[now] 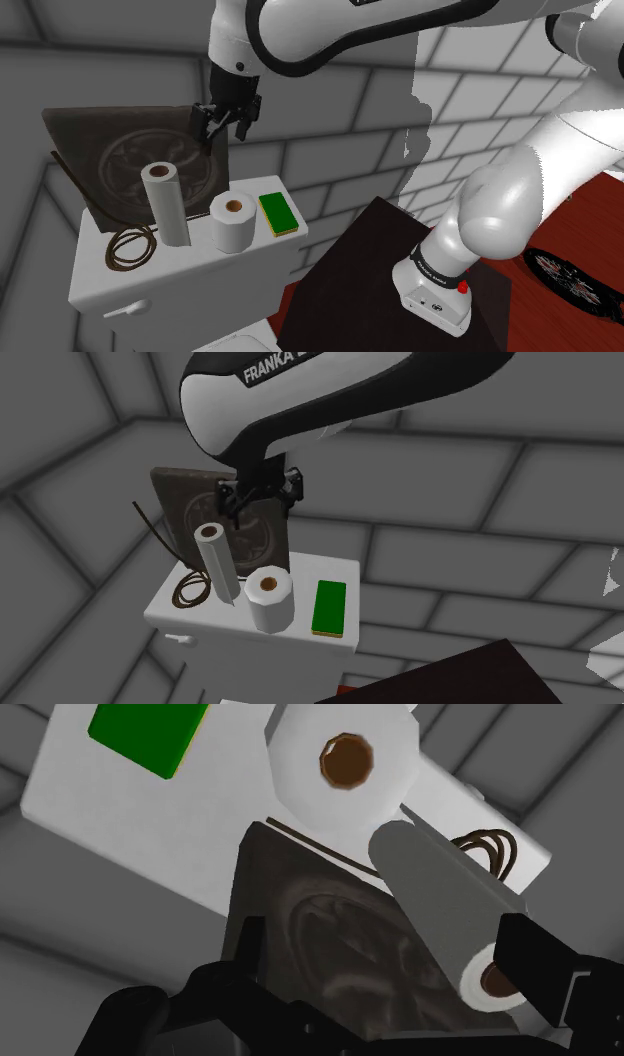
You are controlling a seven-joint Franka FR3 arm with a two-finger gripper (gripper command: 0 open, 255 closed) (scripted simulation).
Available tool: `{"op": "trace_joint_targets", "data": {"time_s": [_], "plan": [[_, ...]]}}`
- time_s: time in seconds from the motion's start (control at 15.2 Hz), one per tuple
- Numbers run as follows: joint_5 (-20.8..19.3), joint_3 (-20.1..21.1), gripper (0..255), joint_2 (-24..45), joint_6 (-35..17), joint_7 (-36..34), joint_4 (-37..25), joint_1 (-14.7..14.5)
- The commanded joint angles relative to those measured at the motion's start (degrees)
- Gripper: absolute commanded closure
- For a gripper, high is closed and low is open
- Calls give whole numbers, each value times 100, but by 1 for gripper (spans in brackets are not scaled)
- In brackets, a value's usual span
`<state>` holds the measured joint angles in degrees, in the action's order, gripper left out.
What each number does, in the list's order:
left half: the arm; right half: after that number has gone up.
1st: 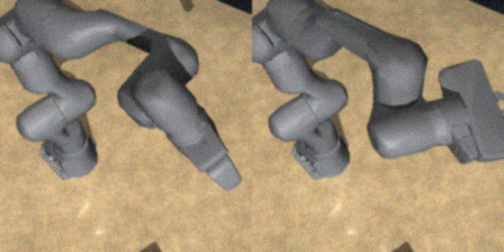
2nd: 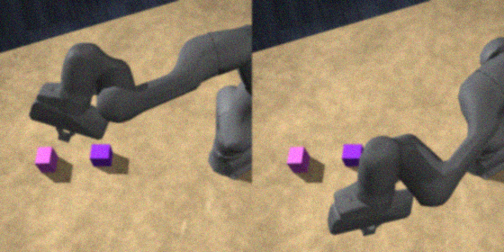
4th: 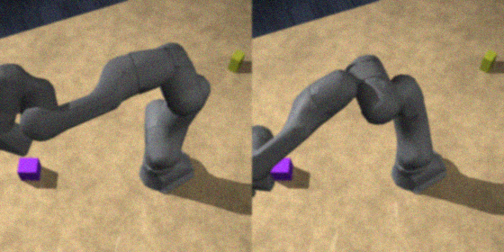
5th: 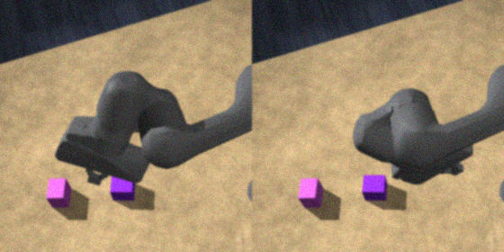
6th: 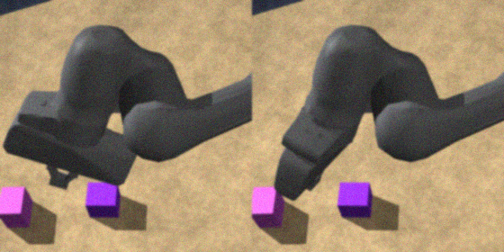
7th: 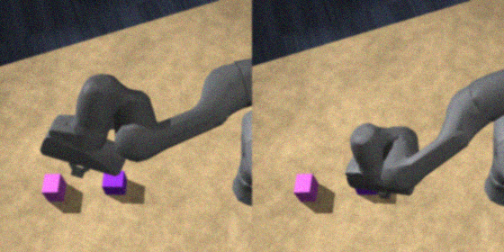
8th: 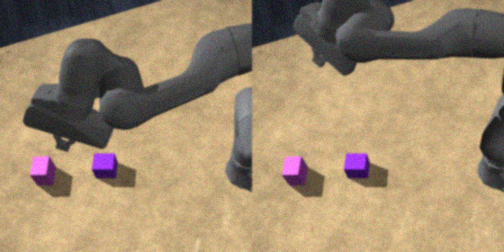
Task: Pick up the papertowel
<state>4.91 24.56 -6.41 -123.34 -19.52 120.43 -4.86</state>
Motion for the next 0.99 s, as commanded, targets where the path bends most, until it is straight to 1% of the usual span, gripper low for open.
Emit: {"op": "trace_joint_targets", "data": {"time_s": [0.0, 0.26, 0.53, 0.59, 0.92], "plan": [[-256, 143, 0, 449, -120, -323, -354, -45], [-848, 297, 0, 1337, -230, -939, -1131, -245], [-1447, 296, 0, 2252, -186, -1483, -2063, -598], [-1460, 284, 0, 2279, -182, -1494, -2093, -620], [-1552, 243, 0, 2403, -521, -1558, -1865, -643]]}}
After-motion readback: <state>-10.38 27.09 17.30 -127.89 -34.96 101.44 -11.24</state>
